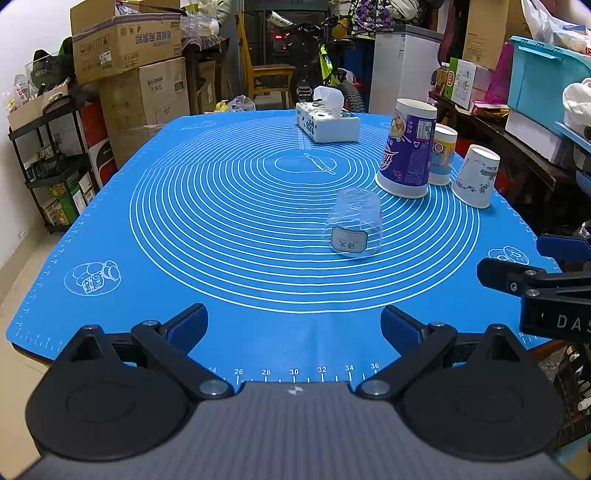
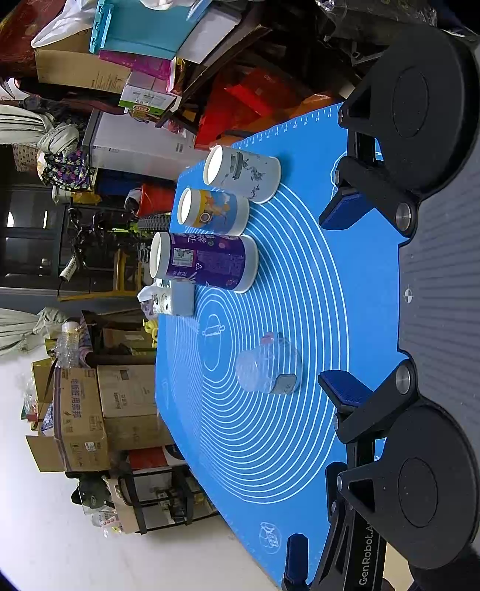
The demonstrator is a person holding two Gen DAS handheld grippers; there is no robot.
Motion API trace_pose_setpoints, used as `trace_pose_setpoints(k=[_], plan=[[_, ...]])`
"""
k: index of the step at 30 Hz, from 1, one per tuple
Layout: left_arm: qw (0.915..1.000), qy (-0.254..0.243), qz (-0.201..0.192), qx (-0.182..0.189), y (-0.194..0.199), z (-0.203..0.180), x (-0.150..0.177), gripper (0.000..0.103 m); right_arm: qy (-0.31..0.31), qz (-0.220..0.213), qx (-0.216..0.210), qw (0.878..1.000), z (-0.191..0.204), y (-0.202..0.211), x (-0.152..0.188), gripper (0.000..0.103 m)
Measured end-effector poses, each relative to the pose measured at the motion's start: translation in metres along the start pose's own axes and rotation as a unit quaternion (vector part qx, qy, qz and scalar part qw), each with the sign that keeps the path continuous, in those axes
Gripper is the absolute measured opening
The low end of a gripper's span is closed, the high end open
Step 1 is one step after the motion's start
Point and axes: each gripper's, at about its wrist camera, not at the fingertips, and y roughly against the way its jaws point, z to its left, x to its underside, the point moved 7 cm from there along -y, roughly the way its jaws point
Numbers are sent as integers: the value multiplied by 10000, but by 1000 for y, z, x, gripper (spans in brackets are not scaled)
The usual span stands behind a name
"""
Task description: Flip cup upside down
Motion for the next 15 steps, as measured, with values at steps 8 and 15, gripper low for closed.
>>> trace_pose_setpoints(k=[8, 15], plan=[[10000, -2, 0, 5, 0, 0, 0, 99, 4, 1, 17, 10000, 0, 0, 0, 85], [10000, -1, 1, 5, 0, 0, 0, 99, 3, -4, 28, 10000, -1, 0, 0, 85]])
